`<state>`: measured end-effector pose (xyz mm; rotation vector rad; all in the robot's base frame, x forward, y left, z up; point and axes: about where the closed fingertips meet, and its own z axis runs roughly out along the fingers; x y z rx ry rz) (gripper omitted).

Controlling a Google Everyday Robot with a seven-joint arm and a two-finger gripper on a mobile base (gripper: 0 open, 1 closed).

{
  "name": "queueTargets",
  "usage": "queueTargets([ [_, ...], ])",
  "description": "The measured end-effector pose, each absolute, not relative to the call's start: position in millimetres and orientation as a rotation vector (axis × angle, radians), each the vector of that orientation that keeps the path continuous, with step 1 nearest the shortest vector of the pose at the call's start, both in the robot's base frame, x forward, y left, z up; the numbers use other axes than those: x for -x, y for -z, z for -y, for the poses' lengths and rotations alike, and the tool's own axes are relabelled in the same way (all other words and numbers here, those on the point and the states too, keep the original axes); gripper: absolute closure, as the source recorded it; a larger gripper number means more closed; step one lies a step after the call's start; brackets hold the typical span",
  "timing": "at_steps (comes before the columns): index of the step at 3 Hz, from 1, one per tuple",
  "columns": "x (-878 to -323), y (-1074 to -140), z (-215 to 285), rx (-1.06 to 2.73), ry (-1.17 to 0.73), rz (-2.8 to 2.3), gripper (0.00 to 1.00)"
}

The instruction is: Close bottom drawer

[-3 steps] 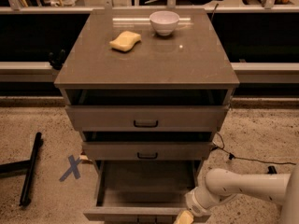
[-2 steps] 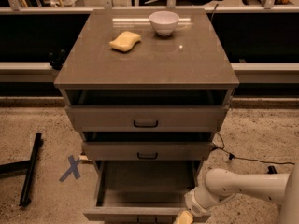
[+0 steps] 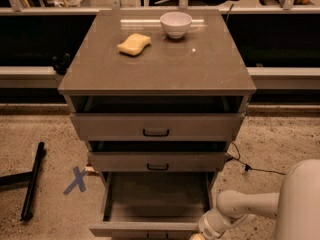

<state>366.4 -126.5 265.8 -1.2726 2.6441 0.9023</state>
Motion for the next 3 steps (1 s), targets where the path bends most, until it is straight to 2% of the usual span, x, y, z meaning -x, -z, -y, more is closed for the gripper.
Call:
queueTargets([
  [1, -359.5, -249.0, 134.3, 1.228, -0.885, -2.673, 0.18],
  [3, -348.4, -235.0, 145.5, 1.19, -0.795, -2.726, 0.65],
])
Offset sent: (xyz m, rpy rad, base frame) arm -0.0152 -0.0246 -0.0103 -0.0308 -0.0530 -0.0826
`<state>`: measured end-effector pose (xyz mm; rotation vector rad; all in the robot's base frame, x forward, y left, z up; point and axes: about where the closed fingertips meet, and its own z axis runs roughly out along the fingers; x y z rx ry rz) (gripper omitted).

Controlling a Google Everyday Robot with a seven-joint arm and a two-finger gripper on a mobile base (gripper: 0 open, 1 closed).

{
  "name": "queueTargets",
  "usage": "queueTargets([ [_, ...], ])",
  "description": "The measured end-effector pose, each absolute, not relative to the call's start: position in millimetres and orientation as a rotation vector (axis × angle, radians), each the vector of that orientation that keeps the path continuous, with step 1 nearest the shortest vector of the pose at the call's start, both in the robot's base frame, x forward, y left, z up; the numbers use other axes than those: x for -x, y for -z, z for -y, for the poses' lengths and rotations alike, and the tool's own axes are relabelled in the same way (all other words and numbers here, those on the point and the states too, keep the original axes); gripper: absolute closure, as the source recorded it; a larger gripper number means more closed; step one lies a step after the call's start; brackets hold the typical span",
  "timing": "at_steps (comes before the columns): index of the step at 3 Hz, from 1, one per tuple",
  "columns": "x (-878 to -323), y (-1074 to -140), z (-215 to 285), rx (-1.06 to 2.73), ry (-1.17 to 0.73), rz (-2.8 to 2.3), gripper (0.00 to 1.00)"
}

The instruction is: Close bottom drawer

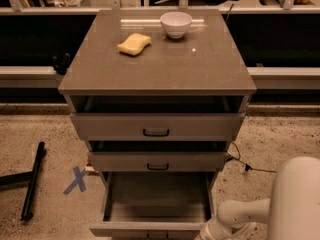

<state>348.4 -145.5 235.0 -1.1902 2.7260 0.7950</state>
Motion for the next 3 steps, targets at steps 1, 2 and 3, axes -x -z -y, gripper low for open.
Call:
queueTargets([
  [1, -351.6, -205.0, 144.7, 1.177, -0.742, -2.806, 0.88],
  [2, -363.8, -184.1, 142.7, 1.142, -0.696, -2.837, 1.0],
  [3, -399.8, -171.4, 132.3, 1.056, -0.682, -2.788, 1.0],
])
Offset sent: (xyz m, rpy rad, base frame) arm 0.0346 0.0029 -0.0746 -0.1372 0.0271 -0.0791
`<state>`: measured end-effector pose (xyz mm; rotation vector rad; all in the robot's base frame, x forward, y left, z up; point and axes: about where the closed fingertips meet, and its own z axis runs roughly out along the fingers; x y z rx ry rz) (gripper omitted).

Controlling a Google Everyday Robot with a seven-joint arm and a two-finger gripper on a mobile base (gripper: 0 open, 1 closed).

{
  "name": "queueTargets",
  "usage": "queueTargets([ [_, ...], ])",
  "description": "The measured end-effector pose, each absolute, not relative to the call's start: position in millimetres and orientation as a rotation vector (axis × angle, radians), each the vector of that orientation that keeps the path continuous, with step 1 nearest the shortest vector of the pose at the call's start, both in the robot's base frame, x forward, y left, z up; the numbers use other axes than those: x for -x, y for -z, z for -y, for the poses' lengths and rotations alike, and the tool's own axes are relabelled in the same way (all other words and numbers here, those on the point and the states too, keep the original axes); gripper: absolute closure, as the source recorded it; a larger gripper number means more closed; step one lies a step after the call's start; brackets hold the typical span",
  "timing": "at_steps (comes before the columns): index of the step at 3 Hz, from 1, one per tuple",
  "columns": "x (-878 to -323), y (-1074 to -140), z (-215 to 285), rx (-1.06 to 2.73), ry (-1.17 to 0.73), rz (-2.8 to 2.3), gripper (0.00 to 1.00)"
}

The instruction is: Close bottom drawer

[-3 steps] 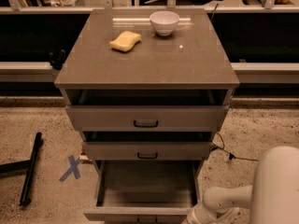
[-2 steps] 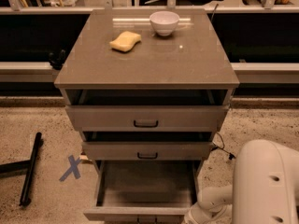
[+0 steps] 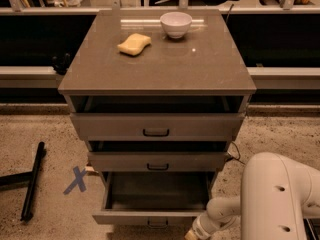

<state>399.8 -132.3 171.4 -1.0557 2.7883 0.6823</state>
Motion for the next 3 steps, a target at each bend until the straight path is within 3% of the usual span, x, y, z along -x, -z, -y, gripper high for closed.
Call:
queueTargets([
  [3, -454.6, -151.5, 144.3, 0.953, -0.591, -2.769, 1.0],
])
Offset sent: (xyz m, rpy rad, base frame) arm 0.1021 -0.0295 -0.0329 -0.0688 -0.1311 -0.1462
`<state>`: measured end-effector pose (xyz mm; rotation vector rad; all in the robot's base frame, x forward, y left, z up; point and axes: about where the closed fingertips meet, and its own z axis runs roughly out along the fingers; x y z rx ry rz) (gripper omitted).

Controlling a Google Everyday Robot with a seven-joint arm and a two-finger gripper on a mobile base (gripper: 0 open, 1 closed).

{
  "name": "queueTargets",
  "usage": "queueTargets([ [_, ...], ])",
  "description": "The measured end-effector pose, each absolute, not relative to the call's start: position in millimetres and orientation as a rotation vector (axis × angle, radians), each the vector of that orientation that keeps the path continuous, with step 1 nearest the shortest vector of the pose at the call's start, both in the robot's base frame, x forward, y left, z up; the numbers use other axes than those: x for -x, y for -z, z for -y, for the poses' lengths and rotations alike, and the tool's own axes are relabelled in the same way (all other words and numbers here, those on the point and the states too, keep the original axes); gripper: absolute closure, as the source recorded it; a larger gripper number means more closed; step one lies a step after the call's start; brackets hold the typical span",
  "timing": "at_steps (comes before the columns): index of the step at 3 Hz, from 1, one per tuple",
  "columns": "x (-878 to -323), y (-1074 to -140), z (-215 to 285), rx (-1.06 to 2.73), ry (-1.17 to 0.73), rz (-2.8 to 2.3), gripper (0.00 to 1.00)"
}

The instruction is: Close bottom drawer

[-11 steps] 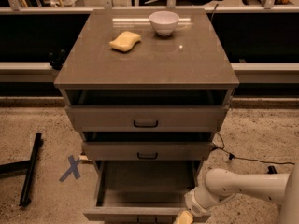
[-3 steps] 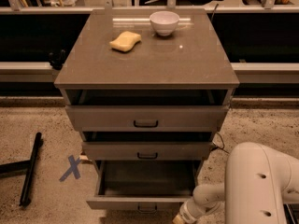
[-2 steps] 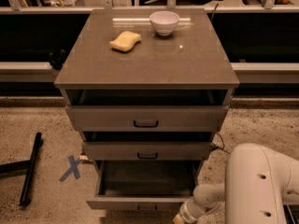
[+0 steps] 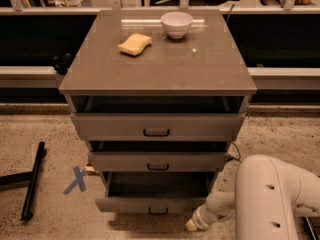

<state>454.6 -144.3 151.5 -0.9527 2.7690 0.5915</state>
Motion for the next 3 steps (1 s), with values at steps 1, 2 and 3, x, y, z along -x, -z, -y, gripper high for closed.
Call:
queueTargets([
  [1, -487.7, -149.2, 146.4, 0.918, -0.568, -2.741, 1.0],
  [2, -545.8, -151.4, 143.7, 0.873, -0.543, -2.683, 1.0],
  [3, -552.7, -152.7, 142.4, 0.869, -0.54, -2.674, 1.0],
])
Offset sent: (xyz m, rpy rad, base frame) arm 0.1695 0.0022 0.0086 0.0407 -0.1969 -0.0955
